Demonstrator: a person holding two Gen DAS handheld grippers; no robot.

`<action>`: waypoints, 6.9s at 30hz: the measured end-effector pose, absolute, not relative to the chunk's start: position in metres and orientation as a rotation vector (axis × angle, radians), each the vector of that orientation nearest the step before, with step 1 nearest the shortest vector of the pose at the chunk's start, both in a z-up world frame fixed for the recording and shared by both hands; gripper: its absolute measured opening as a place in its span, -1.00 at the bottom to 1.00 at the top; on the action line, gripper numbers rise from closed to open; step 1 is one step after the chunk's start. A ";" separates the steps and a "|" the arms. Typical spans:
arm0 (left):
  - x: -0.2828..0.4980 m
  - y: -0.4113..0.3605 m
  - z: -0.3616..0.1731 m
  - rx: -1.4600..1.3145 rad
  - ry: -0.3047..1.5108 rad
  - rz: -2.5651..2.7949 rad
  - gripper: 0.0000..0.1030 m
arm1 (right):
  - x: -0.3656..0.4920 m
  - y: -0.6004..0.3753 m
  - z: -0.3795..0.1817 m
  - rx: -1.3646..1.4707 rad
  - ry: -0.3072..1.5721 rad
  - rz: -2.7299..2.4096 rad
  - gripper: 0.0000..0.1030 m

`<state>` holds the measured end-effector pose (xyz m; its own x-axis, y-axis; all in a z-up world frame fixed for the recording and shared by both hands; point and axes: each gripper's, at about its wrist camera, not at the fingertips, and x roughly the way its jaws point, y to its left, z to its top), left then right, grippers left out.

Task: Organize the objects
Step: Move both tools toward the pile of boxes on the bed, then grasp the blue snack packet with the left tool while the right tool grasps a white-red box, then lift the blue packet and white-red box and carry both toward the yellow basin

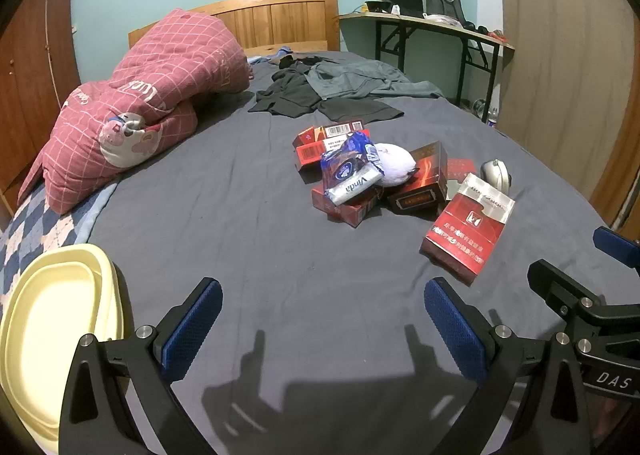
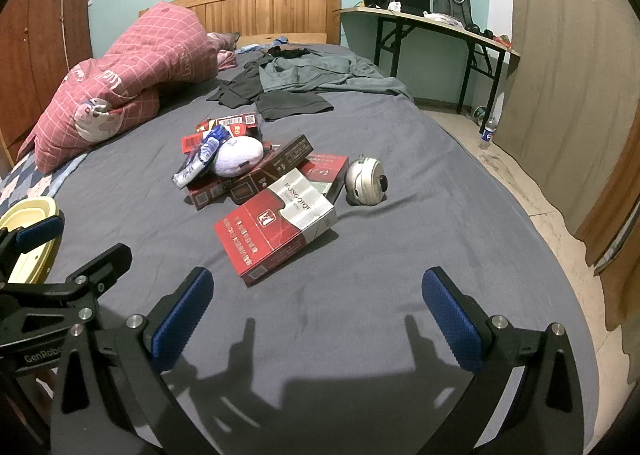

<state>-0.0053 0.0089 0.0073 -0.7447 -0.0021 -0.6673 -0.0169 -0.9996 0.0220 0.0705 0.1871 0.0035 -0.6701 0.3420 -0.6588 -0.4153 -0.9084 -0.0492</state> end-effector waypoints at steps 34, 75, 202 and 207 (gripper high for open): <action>-0.023 -0.072 -0.003 -1.191 -0.088 2.852 0.99 | 0.088 0.240 0.006 -0.948 0.169 2.612 1.00; -0.210 -0.032 -0.046 -1.084 -0.295 2.620 0.00 | -0.013 0.248 -0.046 -1.052 0.750 2.681 -0.20; -0.011 -0.089 0.074 -1.016 -0.031 2.895 -0.92 | -0.004 0.152 0.084 -0.908 0.273 2.890 -0.55; 0.008 -0.134 0.073 -1.038 -0.064 2.949 -0.92 | -0.022 0.106 0.083 -0.952 0.234 2.944 -0.55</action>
